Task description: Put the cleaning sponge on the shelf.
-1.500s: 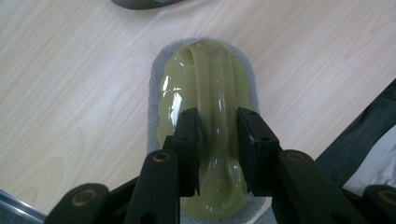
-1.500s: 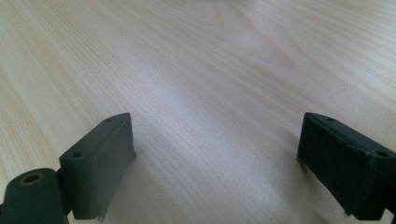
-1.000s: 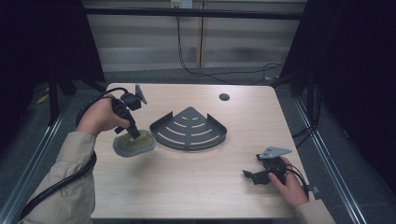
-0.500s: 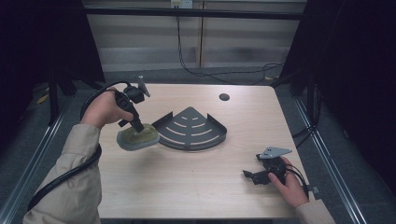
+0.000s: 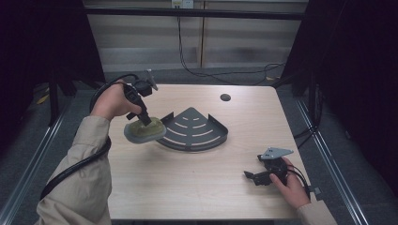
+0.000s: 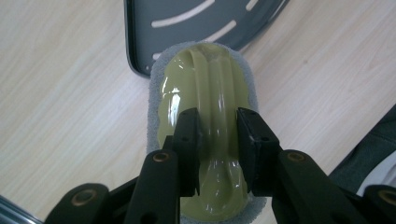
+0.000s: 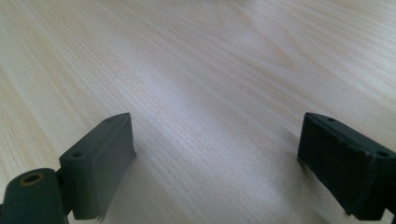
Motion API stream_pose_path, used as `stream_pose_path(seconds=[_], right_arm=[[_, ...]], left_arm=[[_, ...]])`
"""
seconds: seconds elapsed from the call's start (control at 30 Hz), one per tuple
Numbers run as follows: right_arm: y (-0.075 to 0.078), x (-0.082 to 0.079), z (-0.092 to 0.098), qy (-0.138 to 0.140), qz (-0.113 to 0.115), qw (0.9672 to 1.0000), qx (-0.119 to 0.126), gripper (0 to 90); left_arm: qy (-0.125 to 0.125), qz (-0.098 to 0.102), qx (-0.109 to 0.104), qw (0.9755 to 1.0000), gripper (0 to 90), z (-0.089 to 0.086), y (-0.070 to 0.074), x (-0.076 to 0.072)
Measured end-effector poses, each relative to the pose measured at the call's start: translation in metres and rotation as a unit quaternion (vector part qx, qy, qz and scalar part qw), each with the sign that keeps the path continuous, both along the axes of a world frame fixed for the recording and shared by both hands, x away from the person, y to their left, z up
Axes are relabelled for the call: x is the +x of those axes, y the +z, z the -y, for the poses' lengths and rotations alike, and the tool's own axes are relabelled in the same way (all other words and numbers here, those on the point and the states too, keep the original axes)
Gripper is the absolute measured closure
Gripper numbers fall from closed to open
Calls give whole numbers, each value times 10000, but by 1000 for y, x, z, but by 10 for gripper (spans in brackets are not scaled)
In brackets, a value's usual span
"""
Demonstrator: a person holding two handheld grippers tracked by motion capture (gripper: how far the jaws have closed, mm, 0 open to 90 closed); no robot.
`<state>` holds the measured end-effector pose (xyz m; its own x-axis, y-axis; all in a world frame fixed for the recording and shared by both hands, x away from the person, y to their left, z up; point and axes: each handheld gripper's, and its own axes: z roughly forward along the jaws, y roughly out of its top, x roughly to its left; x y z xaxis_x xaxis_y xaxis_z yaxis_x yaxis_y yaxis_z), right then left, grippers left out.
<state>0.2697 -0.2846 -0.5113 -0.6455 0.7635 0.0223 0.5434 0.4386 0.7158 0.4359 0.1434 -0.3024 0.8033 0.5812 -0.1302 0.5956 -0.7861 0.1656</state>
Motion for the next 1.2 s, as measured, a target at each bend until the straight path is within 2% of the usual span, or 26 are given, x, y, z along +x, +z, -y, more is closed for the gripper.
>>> stream_pose_path(seconds=[0.27, 0.43, 0.73, 1.2], right_arm=[[0, 0, 0, 0, -1, 10000, 0, 103], [0, 0, 0, 0, 0, 10000, 1, 102], [0, 0, 0, 7, -4, 10000, 9, 102], [0, 0, 0, 4, 4, 10000, -1, 102]], left_arm=[[28, 50, -17, 10000, 701, 9, -2, 8], [147, 119, -53, 9998, 700, 11, -4, 14], [173, 88, -70, 9998, 701, 21, -14, 22], [257, 217, -48, 9994, 701, 32, -27, 33]])
